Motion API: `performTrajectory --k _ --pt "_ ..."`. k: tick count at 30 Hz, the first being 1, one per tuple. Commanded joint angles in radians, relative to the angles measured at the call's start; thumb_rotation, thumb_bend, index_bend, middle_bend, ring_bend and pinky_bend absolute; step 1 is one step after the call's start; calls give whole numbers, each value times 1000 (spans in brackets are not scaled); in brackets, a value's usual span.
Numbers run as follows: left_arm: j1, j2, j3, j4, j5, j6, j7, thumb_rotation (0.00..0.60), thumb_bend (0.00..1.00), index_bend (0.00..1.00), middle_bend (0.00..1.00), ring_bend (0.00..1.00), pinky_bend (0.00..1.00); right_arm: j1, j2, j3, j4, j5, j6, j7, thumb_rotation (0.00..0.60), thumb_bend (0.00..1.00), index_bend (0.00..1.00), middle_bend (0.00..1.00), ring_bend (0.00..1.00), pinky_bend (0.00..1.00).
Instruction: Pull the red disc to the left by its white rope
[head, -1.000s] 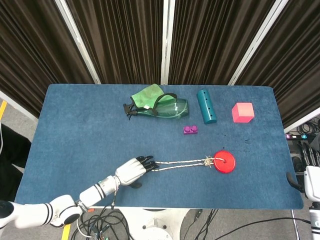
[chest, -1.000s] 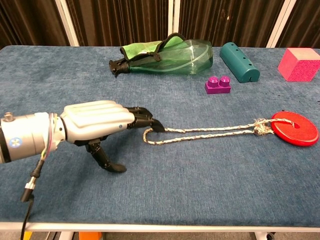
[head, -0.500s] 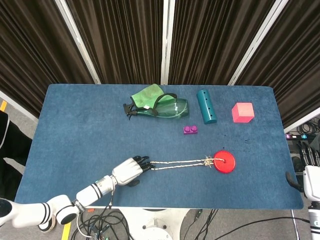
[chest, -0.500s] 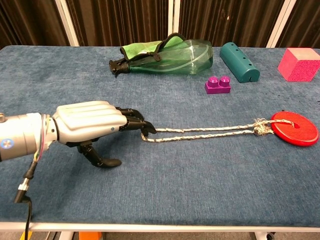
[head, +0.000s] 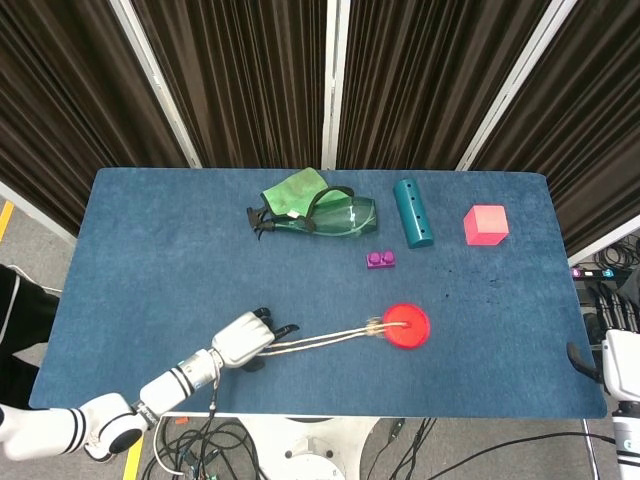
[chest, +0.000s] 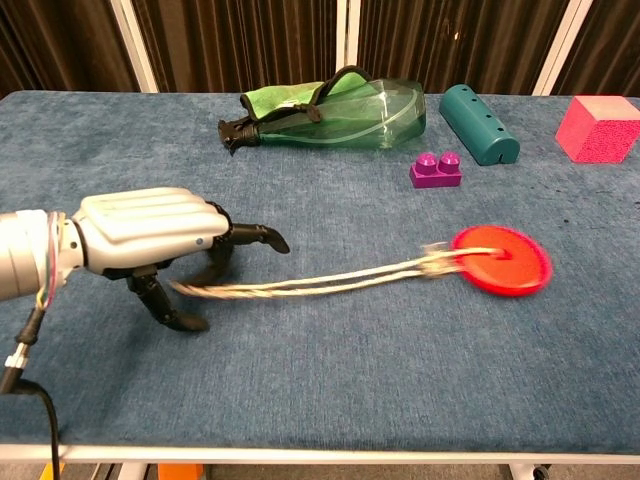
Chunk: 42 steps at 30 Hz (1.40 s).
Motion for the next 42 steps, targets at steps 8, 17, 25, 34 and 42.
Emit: performTrajectory --k 8,17,25,34,42 --pt "25 14 -2 -13 -19 54 40 600 295 299 930 591 259 2 1 0 -9 0 -4 -10 600 251 0 0 0 0" --pt "104 137 -63 -83 -90 218 145 600 381 745 1000 791 648 5 4 1 -19 -6 -3 -16 600 251 0 0 0 0" --pt "214 262 -84 -109 -145 361 63 600 384 763 1000 879 797 17 -1 -2 -38 -11 -14 -45 600 251 0 0 0 0" --pt "287 340 -119 -17 -242 415 14 600 384 763 1000 880 798 21 0 -2 -60 -7 -16 -76 600 251 0 0 0 0" --pt "374 430 -166 38 -350 485 -23 600 384 763 1000 880 798 20 2 -2 -60 -2 -17 -75 600 251 0 0 0 0"
